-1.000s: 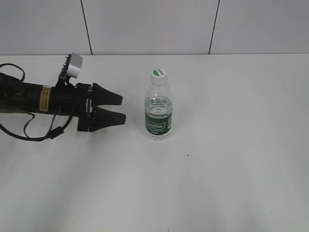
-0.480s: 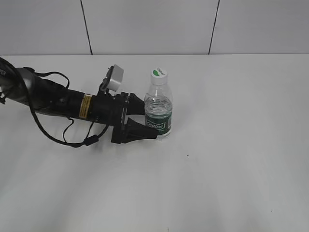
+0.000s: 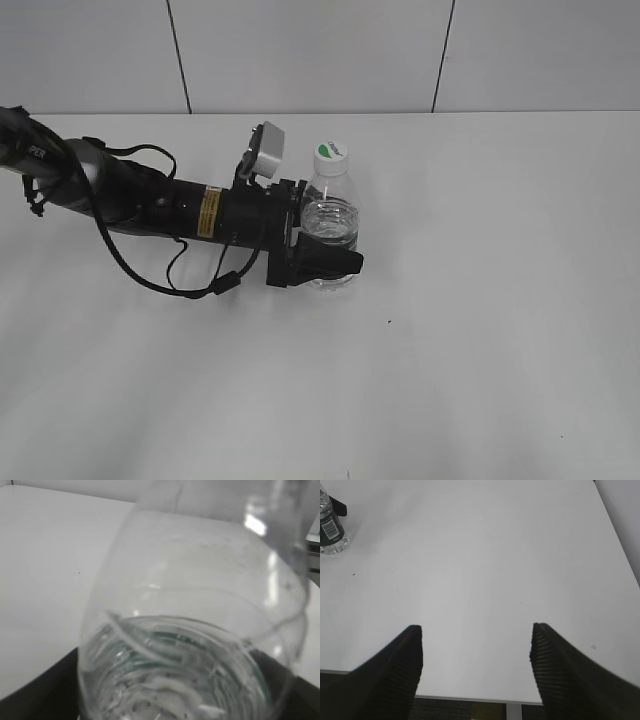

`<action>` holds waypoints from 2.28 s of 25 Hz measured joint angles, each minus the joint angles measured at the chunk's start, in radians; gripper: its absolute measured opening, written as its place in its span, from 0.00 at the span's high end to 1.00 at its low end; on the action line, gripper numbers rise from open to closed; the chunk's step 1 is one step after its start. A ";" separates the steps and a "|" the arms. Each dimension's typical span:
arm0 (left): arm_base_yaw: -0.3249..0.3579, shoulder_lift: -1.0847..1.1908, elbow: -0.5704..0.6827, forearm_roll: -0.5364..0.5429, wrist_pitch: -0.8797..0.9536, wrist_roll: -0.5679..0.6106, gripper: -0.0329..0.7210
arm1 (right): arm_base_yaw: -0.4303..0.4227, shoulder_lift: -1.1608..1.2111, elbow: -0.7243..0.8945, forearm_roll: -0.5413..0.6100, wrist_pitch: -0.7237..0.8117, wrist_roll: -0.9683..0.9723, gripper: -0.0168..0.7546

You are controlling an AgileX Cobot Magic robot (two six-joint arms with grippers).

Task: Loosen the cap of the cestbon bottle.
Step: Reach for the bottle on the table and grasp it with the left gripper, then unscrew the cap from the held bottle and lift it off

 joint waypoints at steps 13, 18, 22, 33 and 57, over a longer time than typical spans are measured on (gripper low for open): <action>0.000 0.011 0.000 -0.017 -0.001 0.002 0.25 | 0.000 0.000 0.000 0.000 0.000 0.000 0.31; 0.000 0.011 0.000 -0.017 -0.001 0.003 0.29 | 0.000 0.000 0.000 0.000 0.000 0.000 0.31; 0.000 0.011 0.000 -0.022 0.002 0.008 0.42 | 0.000 0.000 0.000 0.000 0.000 0.000 0.31; 0.000 0.011 -0.001 -0.022 0.001 0.010 0.42 | 0.000 0.000 0.000 0.000 0.000 0.000 0.31; 0.000 0.011 -0.001 -0.018 0.001 0.010 0.42 | 0.000 0.118 -0.021 0.109 -0.037 0.044 0.31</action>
